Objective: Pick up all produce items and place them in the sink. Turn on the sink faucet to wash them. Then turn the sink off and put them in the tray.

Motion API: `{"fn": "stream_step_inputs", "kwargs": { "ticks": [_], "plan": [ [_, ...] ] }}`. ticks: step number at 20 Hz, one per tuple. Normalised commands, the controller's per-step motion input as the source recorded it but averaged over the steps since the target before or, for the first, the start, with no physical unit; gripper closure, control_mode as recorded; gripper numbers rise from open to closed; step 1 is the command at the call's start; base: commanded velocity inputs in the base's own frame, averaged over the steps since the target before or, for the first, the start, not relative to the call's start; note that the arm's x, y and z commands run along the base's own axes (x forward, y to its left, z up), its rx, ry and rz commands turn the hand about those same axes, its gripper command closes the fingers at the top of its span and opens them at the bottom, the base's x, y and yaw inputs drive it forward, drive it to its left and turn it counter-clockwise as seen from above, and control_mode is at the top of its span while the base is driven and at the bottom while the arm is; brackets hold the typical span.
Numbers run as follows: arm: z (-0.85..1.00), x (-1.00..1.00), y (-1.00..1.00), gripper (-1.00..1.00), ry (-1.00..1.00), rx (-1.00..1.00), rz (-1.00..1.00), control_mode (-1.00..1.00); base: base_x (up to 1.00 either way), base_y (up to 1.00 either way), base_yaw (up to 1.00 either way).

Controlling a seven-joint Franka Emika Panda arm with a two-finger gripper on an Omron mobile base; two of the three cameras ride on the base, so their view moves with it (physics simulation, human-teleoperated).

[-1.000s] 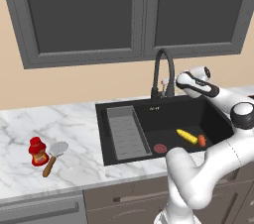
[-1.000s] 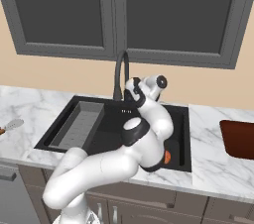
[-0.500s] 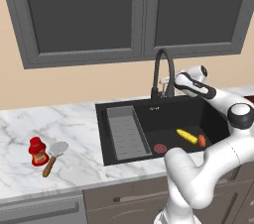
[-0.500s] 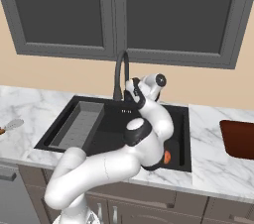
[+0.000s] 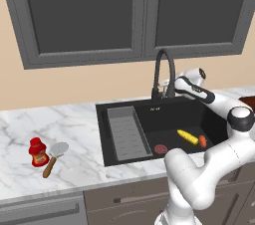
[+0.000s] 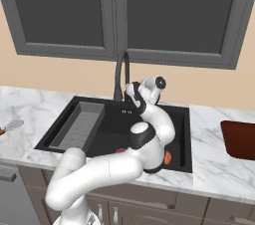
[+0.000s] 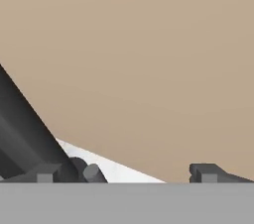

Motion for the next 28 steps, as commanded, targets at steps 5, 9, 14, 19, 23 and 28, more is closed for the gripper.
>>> {"fn": "stream_step_inputs", "kwargs": {
  "ticks": [5,9,14,19,23,28],
  "plan": [
    [0.00,0.15,0.12,1.00,0.00,0.00,0.00,-1.00,0.00,0.00,0.00],
    [0.00,0.05,0.01,1.00,0.00,0.00,0.00,-1.00,0.00,0.00,0.00],
    [0.00,0.00,0.00,1.00,0.00,0.00,0.00,-1.00,0.00,0.00,0.00],
    [0.00,0.00,0.00,1.00,0.00,0.00,0.00,-1.00,0.00,0.00,0.00],
    [0.00,0.00,0.00,1.00,0.00,0.00,0.00,-1.00,0.00,0.00,0.00],
    [0.00,0.00,0.00,1.00,0.00,0.00,0.00,-1.00,0.00,0.00,0.00]
  ]
}}
